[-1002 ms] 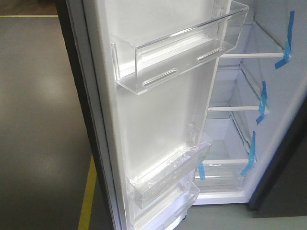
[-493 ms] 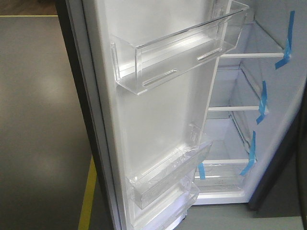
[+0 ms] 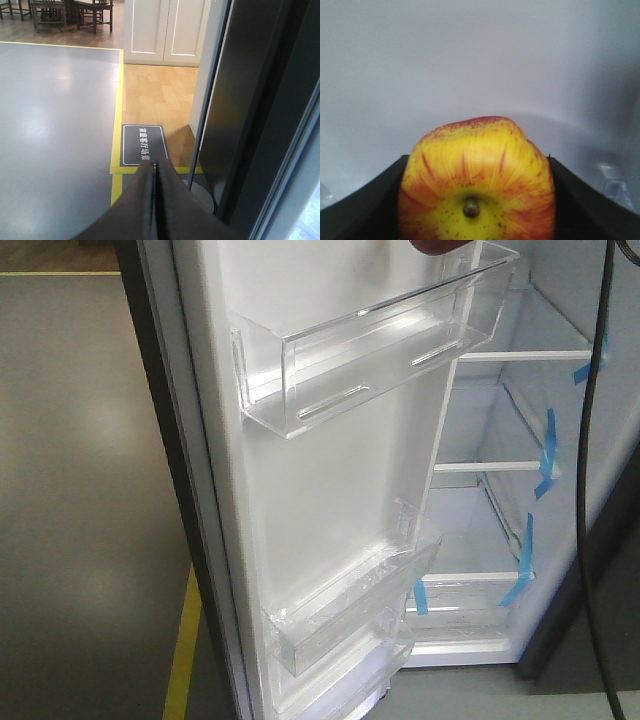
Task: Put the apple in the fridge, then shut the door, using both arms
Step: 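Lower the apple into the top clear door bin and open the right gripper, then withdraw the right gripper from the door bin and move the left arm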
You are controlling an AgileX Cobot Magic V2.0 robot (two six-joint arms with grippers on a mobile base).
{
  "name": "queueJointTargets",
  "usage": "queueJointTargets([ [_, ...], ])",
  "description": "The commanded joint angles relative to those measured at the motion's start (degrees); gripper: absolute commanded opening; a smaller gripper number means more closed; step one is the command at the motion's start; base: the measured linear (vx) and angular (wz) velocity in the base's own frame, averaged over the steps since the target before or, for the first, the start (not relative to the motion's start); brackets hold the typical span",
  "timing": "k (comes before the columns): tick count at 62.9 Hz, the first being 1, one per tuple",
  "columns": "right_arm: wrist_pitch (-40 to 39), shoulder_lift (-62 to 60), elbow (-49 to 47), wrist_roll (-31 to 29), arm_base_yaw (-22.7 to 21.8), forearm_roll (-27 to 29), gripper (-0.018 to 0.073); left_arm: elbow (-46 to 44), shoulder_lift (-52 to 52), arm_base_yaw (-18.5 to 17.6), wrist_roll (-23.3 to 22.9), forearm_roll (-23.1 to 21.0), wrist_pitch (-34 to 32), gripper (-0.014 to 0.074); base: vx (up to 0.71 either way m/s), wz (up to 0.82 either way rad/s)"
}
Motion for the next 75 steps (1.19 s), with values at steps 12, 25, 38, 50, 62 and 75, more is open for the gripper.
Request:
queueJointTargets([
  [12, -3.51, -2.82, -1.8, 0.62, 0.05, 3.28, 0.0641, 1.23, -0.34, 0.05, -0.15, -0.02, -3.66, -0.0006, 0.0, 0.0],
  [25, -2.1, -4.15, -1.8, 4.39, 0.0, 3.41, 0.0477, 1.23, -0.34, 0.05, -0.15, -0.02, -3.66, -0.0006, 0.0, 0.0],
  [38, 7.79, -9.62, -1.8, 1.43, 0.0, 2.99, 0.0017, 1.23, -0.34, 0.05, -0.15, -0.02, -3.66, -0.0006, 0.0, 0.0],
  [50, 10.76, -17.01, 1.53, -0.12, 0.11, 1.61, -0.0006, 1.23, -0.34, 0.05, -0.15, -0.02, -3.66, -0.0006, 0.0, 0.0],
  [62, 8.58, -29.57, 17.63, -4.14, 0.11, 1.61, -0.0006, 1.23, -0.34, 0.05, -0.15, 0.62, -4.47, -0.0006, 0.0, 0.0],
  [75, -1.76, -47.71, 44.97, -8.17, 0.11, 1.61, -0.0005, 1.23, -0.34, 0.05, -0.23, 0.46, -6.11, -0.0006, 0.0, 0.0],
])
